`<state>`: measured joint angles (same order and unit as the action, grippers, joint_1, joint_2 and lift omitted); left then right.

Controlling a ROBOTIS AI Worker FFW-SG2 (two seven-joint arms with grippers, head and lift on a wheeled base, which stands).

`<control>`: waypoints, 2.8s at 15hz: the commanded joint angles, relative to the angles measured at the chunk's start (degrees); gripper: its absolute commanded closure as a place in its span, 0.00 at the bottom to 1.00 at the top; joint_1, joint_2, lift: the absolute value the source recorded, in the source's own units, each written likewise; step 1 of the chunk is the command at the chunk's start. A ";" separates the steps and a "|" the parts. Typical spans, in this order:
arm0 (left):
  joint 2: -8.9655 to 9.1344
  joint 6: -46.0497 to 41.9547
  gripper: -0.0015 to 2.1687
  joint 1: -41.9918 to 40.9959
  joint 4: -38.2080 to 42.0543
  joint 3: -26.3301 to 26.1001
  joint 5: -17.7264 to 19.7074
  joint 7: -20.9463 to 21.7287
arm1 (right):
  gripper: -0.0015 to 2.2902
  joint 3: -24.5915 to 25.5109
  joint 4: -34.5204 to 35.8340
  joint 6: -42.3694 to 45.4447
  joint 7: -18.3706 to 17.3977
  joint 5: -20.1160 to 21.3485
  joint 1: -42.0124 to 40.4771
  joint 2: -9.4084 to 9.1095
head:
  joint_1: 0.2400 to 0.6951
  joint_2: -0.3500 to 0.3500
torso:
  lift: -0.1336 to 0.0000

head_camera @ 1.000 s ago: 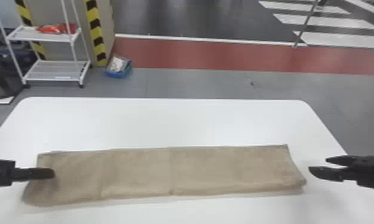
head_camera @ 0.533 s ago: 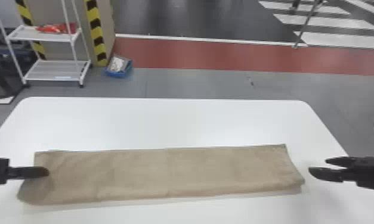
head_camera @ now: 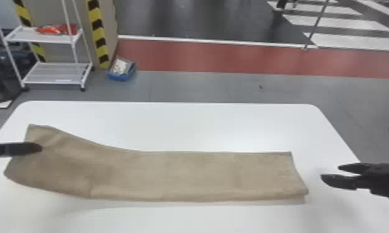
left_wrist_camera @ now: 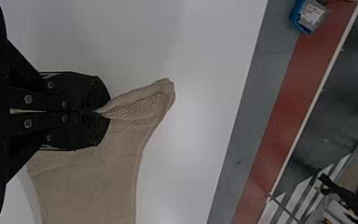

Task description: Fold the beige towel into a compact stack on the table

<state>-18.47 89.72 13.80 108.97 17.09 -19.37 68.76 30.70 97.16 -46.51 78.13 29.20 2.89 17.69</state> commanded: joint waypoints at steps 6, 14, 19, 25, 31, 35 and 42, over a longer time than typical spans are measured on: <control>0.28 0.31 0.87 6.24 15.22 -6.98 0.65 1.38 | 0.05 0.41 -0.04 0.31 0.19 -0.02 -0.08 -0.03 | 1.00 0.26 | 0.07; 8.98 0.31 0.87 12.92 15.31 -32.38 -11.92 2.00 | 0.06 0.41 -0.57 1.19 0.19 0.16 -0.34 0.24 | 1.00 0.02 | 0.07; 14.78 0.31 0.87 13.09 14.60 -42.13 -16.22 3.23 | 0.06 1.29 -0.48 1.54 0.19 -0.37 -1.22 0.59 | 1.00 0.00 | 0.07; 18.62 0.31 0.00 7.20 15.31 -50.13 -17.02 -4.16 | 0.06 1.82 -0.39 1.72 0.19 -1.07 -1.75 0.85 | 1.00 0.00 | 0.07; 18.62 0.31 0.01 5.18 18.29 -47.14 -14.55 -7.67 | 0.06 3.05 2.51 0.84 0.19 -3.18 -3.07 0.50 | 1.00 0.00 | 0.07; 18.62 0.31 0.02 0.70 19.17 -34.40 -9.19 -9.17 | 0.06 1.38 13.32 -1.44 0.19 -5.12 -7.37 -2.58 | 1.00 0.00 | 0.07; 10.47 0.31 0.02 -4.92 19.09 -11.46 2.67 -9.08 | 0.05 -8.46 30.02 -4.43 0.19 -4.06 -14.84 -6.88 | 1.00 0.13 | 0.07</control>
<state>-5.89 89.79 9.62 128.14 1.64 -19.35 59.71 24.40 124.24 -49.94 78.13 24.39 -10.51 11.24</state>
